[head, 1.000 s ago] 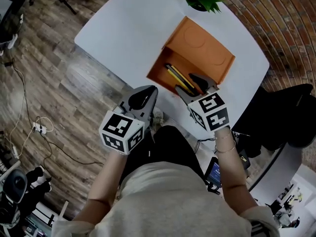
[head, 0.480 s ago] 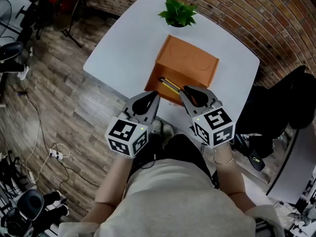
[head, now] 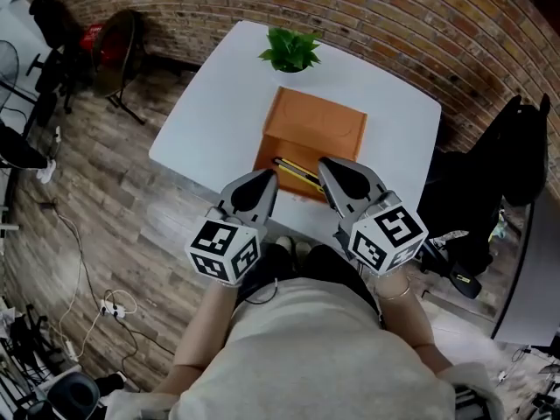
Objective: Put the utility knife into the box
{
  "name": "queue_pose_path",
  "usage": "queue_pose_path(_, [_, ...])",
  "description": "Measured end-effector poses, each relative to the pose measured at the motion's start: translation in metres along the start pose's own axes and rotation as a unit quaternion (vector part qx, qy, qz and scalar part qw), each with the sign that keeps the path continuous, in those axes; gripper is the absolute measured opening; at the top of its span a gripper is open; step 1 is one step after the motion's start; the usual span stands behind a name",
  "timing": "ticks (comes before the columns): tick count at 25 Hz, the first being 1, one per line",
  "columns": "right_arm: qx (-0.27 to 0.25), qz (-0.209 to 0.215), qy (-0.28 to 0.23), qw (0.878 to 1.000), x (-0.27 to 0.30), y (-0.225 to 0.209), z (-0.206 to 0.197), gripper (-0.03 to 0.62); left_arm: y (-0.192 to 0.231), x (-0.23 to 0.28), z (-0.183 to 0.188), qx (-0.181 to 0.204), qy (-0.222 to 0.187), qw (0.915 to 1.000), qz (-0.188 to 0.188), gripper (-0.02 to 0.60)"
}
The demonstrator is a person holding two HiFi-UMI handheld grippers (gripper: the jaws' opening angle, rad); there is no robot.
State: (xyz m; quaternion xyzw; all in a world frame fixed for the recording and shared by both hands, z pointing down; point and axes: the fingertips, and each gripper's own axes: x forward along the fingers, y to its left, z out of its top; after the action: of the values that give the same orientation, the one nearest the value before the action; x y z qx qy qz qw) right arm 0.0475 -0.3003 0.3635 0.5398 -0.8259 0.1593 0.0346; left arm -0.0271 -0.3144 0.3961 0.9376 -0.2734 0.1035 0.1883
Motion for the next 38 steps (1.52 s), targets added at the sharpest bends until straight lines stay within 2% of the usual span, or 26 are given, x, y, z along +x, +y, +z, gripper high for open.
queue_pose_path(4, [0.027, 0.0, -0.056, 0.998, -0.009, 0.008, 0.015, -0.002, -0.01, 0.002, 0.008, 0.013, -0.008, 0.9998, -0.011, 0.016])
queue_pose_path(7, [0.048, 0.005, -0.078, 0.996, -0.015, 0.015, 0.02, -0.002, -0.018, 0.001, 0.011, 0.02, -0.02, 0.9995, -0.01, 0.015])
queue_pose_path(9, [0.044, 0.013, -0.083, 0.996, -0.018, 0.02, 0.02, -0.002, -0.024, 0.0, 0.011, 0.02, -0.029, 0.9993, -0.01, 0.015])
queue_pose_path(11, [0.032, 0.014, -0.072, 0.997, -0.018, 0.022, 0.015, -0.002, -0.029, 0.0, 0.011, 0.019, -0.033, 0.9992, -0.014, 0.015])
queue_pose_path(16, [0.024, -0.021, -0.036, 0.999, -0.017, 0.015, 0.0, -0.002, -0.035, 0.006, 0.003, 0.013, -0.014, 0.9995, -0.025, 0.015])
queue_pose_path(28, [0.021, -0.014, -0.007, 1.0, -0.013, 0.011, -0.011, -0.002, -0.031, 0.006, 0.005, 0.0, -0.019, 0.9998, -0.01, 0.015])
queue_pose_path(38, [0.016, -0.007, 0.013, 1.0, -0.011, 0.012, -0.023, -0.002, -0.031, 0.008, -0.005, -0.002, 0.001, 1.0, -0.004, 0.012])
